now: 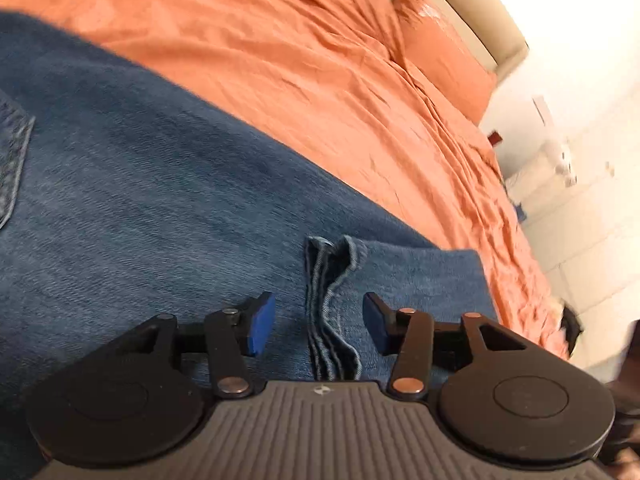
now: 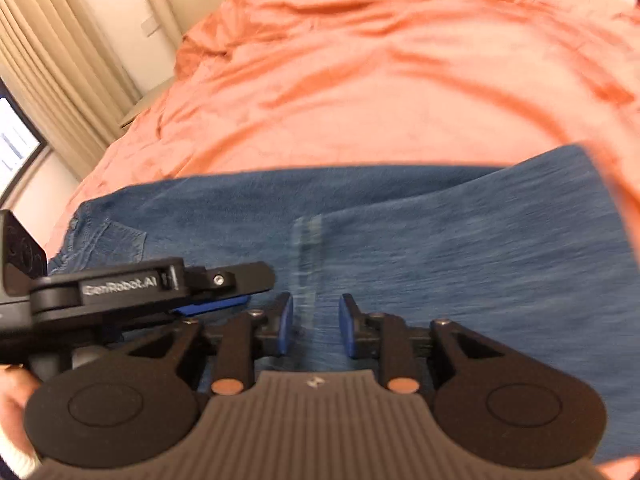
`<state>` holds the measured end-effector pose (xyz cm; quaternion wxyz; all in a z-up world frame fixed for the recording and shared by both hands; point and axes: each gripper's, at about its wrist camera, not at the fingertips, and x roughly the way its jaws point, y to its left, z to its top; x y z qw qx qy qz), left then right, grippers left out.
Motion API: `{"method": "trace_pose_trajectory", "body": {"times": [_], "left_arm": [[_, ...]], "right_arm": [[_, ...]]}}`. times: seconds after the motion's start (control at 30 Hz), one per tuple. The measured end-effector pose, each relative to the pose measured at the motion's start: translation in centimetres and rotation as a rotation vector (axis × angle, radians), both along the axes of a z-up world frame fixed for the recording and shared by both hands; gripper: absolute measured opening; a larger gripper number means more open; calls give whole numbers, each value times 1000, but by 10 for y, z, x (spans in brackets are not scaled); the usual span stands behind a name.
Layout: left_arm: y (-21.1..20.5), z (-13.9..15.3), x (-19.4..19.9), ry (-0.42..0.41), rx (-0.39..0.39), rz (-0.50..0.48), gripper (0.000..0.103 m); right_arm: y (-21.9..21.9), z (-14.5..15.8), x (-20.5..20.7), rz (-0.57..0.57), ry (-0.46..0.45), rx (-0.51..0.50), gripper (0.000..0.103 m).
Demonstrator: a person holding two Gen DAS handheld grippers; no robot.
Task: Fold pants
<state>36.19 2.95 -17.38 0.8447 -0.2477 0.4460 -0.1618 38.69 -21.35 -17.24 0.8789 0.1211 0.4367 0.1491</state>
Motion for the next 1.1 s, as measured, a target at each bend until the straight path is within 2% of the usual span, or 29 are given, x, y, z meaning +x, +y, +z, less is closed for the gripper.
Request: {"method": "trace_pose_trajectory", "body": {"times": [0.1, 0.23, 0.37, 0.47, 0.5, 0.63, 0.77, 0.83, 0.9, 0.97, 1.03, 1.1], "left_arm": [[-16, -2, 2, -2, 60, -38, 60], [-34, -8, 4, -18, 128, -62, 58], [-47, -12, 1, -61, 213, -80, 26], [-51, -12, -4, -93, 246, -82, 18], [-52, -10, -7, -107, 260, -82, 13], [-53, 8, -15, -181, 255, -48, 8], [-56, 52, -29, -343, 253, -22, 7], [-51, 70, -30, -398, 271, 4, 7], [-43, 71, -21, -371, 263, 4, 7], [-36, 57, -12, -310, 265, 9, 7], [-37, 41, -3, -263, 301, 12, 7], [-33, 26, 5, -217, 298, 32, 7]], "right_arm": [[-27, 14, -24, -54, -58, -40, 27], [-62, 19, -54, -119, -82, -61, 28], [-86, 15, -75, -164, -78, -90, 28], [-113, 13, -97, -201, -61, -80, 28], [-119, 12, -101, -214, -56, -81, 28], [-138, 7, -115, -262, -49, -96, 28], [-149, 13, -125, -279, -87, -83, 28], [-151, 17, -126, -268, -103, -82, 28], [-149, 19, -122, -251, -104, -82, 28], [-145, 18, -115, -237, -102, -96, 26], [-142, 16, -107, -227, -101, -113, 20], [-137, 14, -96, -209, -99, -123, 14]]}}
